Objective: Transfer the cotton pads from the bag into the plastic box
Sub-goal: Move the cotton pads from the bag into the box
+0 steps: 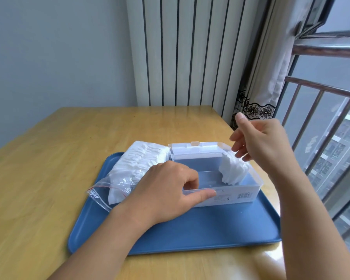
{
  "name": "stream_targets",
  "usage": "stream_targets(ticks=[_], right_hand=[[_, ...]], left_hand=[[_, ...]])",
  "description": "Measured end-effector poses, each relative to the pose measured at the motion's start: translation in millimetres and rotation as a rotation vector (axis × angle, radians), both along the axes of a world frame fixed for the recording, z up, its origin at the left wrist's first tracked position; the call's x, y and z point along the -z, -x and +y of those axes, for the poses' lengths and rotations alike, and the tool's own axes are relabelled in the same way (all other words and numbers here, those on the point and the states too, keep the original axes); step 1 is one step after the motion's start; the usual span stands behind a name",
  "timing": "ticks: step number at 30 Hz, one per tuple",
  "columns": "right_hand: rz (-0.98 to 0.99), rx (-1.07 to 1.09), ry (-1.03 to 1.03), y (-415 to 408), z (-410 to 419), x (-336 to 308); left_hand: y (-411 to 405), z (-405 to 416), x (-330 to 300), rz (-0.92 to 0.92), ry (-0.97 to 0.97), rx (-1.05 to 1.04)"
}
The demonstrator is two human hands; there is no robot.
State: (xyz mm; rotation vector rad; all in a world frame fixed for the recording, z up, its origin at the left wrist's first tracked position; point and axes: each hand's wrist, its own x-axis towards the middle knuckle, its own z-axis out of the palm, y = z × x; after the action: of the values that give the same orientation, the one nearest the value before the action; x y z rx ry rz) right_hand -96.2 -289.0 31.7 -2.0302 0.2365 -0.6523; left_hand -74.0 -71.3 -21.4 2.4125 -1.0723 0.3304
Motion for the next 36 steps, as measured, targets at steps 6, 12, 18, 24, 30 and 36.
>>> stream_targets(ticks=[6,12,18,24,30,36], right_hand=[[0.326,-0.212,0.049,-4,18,10],[0.051,-0.521,0.105,7,63,11],[-0.021,-0.807,0.350,22,114,37],[-0.167,-0.581,0.805,20,135,57],[-0.285,-0.509,0.861,15,136,60],[-0.295,-0.153,0.849,11,124,49]], left_hand=[[-11,10,-9,-0.045,0.214,-0.012],[-39,77,-37,0.154,0.190,-0.145],[-45,128,-30,0.571,-0.158,-0.201],[-40,127,-15,0.389,-0.023,-0.239],[-38,119,-16,0.292,0.261,-0.192],[-31,110,-18,0.282,0.570,-0.108]])
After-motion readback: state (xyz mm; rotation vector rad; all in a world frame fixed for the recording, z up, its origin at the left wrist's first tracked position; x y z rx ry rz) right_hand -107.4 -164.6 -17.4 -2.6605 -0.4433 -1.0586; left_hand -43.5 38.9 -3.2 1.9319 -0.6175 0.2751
